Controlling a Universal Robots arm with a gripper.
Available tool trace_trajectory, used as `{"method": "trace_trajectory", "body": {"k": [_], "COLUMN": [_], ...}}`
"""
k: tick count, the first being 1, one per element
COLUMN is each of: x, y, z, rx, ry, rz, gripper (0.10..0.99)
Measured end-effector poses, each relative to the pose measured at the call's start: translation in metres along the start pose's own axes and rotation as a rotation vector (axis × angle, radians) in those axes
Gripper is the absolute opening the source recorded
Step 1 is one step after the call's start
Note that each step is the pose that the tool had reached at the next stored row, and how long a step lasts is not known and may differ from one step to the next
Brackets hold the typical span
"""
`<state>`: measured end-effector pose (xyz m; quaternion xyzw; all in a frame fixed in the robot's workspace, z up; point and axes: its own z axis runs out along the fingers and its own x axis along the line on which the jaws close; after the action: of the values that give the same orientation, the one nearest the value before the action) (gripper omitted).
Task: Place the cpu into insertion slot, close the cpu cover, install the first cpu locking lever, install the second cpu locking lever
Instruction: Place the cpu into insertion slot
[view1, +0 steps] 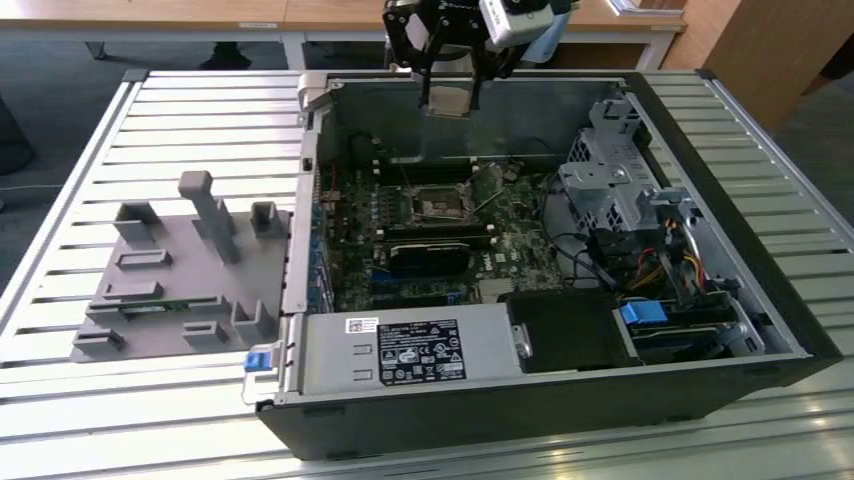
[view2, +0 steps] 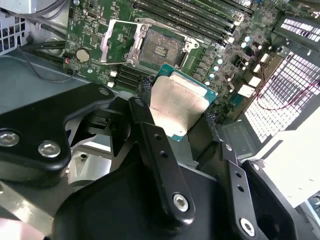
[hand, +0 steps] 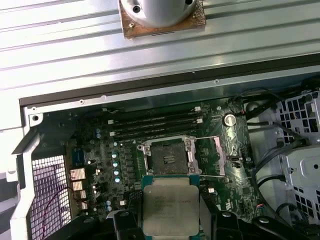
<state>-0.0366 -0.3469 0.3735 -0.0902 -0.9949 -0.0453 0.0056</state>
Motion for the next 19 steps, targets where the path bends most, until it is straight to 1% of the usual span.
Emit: {"method": "trace_trajectory", "body": {"k": [7, 19], "x": [0.0, 0.0002], "y": [0.0, -0.0001], "z": [0.0001, 0.0006], "rx": [-0.001, -0.002], "ry": [-0.0041, -0.009], "rz": [0.046, 0.1], "gripper": [0.541, 0.541]}}
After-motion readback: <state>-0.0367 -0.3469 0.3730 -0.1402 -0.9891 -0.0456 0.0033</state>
